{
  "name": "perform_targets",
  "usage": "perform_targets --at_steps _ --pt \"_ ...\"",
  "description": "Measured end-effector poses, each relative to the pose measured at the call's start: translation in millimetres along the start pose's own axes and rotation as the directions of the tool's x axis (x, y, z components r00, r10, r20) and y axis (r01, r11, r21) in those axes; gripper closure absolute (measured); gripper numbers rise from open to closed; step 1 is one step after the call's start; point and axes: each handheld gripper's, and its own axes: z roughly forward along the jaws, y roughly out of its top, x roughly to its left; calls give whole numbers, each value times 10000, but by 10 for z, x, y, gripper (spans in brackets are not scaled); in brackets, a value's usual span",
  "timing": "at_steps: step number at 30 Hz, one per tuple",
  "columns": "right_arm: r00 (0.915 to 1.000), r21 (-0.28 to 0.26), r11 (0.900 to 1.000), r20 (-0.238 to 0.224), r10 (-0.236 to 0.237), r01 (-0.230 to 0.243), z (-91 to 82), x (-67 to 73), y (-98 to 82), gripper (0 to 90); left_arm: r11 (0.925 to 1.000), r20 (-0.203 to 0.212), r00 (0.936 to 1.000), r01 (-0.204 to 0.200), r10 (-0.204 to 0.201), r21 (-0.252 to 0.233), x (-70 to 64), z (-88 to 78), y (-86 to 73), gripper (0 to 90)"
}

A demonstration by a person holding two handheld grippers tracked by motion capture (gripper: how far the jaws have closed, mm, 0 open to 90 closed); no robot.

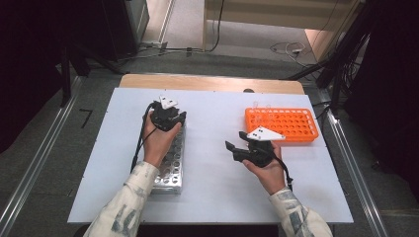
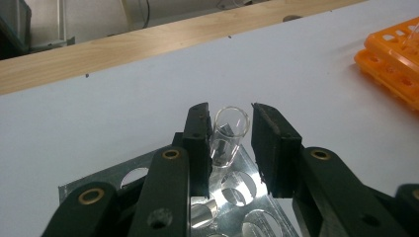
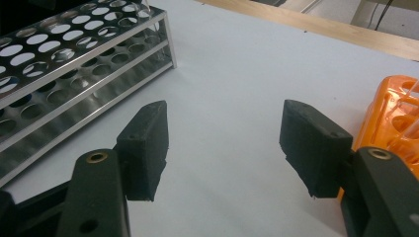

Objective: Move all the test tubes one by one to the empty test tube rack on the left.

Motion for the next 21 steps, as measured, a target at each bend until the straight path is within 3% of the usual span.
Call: perform_targets --at_steps 5,8,12,15,16,21 --pt "10000 -37 10000 24 53 -53 -19 -13 0 341 9996 45 9999 91 -90 -262 9 -57 19 639" --pt "10000 -11 10000 40 26 -26 -26 -30 -9 335 9983 249 9988 434 -425 -386 30 -114 23 614" --pt "9998 13 9999 151 121 -121 -52 -80 -38 319 9932 435 9948 947 -919 -683 54 -201 14 495" --pt "9996 -49 9998 185 212 -211 -84 -116 -45 286 9863 550 9898 1362 -1315 -930 81 -274 -5 370" --pt "9994 -90 9996 198 279 -277 -114 -134 -50 250 9839 561 9884 1464 -1412 -1029 88 -298 -13 289" --pt "9984 -93 9990 342 442 -439 -170 -197 -80 191 9760 524 9867 1600 -1538 -1478 127 -430 -74 205"
